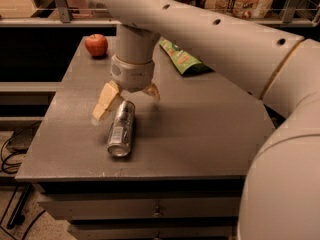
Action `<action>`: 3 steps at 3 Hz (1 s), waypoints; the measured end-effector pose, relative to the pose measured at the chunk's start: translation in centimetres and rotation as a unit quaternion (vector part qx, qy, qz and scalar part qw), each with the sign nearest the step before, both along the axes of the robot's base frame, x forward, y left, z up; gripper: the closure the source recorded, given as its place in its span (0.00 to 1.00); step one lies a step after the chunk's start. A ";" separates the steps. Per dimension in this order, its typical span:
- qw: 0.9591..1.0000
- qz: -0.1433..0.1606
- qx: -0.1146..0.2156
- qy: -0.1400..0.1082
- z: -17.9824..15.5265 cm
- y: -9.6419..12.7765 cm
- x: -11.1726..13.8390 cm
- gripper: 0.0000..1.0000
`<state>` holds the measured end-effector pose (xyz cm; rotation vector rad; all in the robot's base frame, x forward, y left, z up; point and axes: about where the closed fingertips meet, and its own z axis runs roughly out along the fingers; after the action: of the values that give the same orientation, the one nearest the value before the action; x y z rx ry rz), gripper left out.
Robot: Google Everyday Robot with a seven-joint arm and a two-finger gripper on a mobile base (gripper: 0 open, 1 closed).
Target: Place redbull can upright
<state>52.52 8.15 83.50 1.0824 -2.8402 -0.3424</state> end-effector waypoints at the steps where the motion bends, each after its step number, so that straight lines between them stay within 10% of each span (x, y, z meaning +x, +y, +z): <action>1: 1.000 0.001 -0.014 0.007 -0.8 0.7 0.1 0.16; 3: 1.000 0.002 -0.021 0.004 -0.3 1.2 0.3 0.62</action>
Offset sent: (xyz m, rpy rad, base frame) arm -0.0012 0.0062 -0.0034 -0.0827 0.0304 0.0104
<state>52.86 9.30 83.19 1.0765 -2.8242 -0.2841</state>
